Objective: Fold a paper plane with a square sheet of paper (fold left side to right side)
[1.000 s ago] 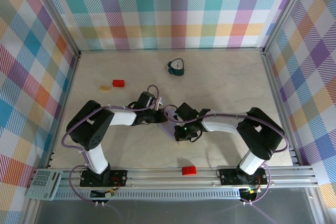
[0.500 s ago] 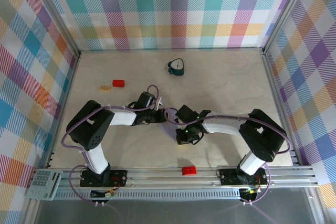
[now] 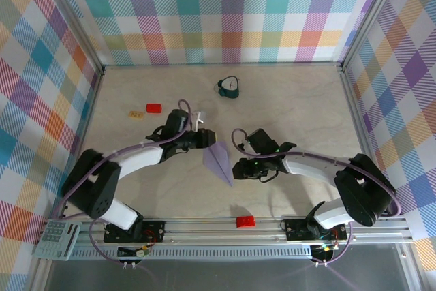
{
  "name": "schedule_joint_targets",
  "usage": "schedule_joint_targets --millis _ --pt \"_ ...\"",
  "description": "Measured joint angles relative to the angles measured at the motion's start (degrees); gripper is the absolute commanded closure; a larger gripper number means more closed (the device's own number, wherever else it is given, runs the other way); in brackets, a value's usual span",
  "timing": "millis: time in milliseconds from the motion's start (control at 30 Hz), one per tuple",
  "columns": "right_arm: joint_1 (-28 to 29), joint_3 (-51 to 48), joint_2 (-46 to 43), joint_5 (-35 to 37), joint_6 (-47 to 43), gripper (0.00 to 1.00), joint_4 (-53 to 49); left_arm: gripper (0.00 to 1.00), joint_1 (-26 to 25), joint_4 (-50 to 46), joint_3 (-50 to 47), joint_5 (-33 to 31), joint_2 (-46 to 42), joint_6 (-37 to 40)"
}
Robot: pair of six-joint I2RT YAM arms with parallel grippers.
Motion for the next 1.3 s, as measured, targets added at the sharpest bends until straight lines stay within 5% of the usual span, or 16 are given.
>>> schedule_joint_targets --millis 367,667,800,1033,1300 --pt "-3.39 -0.57 8.00 -6.27 -2.91 0.61 14.14 0.42 4.13 1.18 -11.76 -4.11 -22.25 -0.31" --pt "-3.39 0.44 13.60 -9.53 -2.97 0.94 21.38 0.25 7.04 1.40 -15.67 -6.64 -31.93 -1.60" --pt "-3.98 0.04 12.13 -10.29 -2.91 1.00 23.23 0.20 8.09 2.12 -15.67 -6.05 -33.81 -2.84" --pt "-6.36 -3.17 -0.74 -10.91 -3.26 1.00 24.33 0.21 9.92 8.33 -15.67 0.46 -33.64 -7.58" --pt "-7.08 -5.57 -18.75 -13.22 -1.75 0.99 29.53 0.36 10.14 25.55 -14.32 14.32 -26.75 -18.84"
